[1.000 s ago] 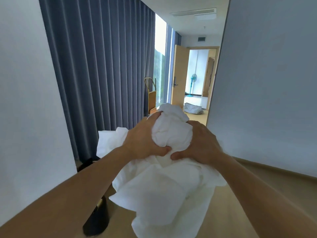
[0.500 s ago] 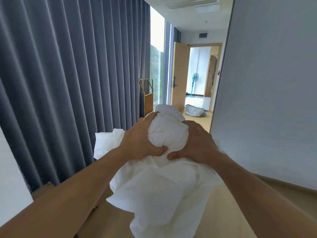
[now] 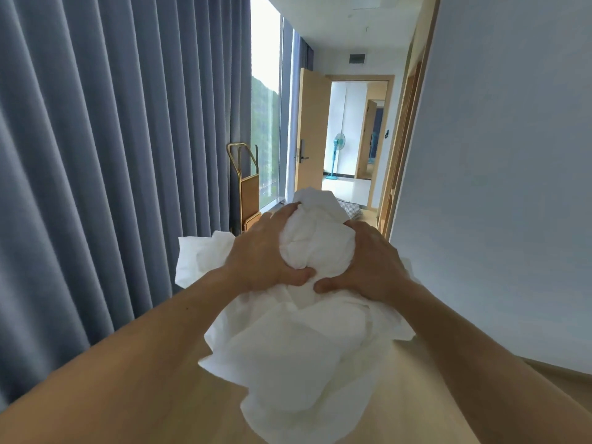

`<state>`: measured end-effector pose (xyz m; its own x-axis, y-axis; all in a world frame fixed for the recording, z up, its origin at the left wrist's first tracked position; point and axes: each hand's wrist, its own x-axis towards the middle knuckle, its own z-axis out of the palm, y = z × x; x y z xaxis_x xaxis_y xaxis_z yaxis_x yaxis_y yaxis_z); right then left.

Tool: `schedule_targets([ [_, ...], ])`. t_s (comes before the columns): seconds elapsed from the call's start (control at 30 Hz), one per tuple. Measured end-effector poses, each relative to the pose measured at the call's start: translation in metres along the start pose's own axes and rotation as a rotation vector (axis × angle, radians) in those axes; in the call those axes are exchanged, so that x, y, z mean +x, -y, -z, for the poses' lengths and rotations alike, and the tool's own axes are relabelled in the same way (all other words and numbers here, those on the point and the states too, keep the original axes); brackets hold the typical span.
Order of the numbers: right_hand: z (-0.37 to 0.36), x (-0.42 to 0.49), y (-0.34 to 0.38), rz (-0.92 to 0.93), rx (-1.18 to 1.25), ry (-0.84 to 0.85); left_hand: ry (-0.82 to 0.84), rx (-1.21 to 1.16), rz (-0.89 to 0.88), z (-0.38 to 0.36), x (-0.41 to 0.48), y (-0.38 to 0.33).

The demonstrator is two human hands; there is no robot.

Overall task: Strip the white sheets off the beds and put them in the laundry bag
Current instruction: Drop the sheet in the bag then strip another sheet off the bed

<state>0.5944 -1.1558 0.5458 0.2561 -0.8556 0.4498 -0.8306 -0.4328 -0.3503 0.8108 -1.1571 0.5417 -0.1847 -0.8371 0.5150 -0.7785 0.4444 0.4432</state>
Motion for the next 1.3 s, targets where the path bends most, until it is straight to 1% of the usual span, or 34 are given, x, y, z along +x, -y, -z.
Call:
schedule_targets([
  [0.17,-0.026,0.08,-0.055,-0.011,-0.001,0.003,0.018,-0.037,-0.005,-0.046,0.087,0.042],
  [0.3,-0.052,0.157,-0.109,0.0,-0.011,-0.011,0.016,-0.018,-0.011,-0.085,0.165,0.073],
  [0.53,-0.076,0.307,-0.187,0.056,0.015,-0.036,-0.044,0.017,0.041,-0.124,0.303,0.118],
  [0.73,-0.116,0.41,-0.227,0.06,0.031,0.032,-0.04,0.045,0.088,-0.158,0.395,0.186],
  [0.93,-0.183,0.535,-0.265,0.026,0.002,-0.001,-0.058,0.016,0.033,-0.194,0.504,0.279],
  [1.07,-0.207,0.612,-0.282,-0.001,-0.004,-0.008,-0.047,-0.018,0.022,-0.209,0.583,0.334],
  [1.3,-0.247,0.721,-0.336,-0.064,-0.008,-0.033,0.017,-0.044,-0.005,-0.255,0.704,0.401],
])
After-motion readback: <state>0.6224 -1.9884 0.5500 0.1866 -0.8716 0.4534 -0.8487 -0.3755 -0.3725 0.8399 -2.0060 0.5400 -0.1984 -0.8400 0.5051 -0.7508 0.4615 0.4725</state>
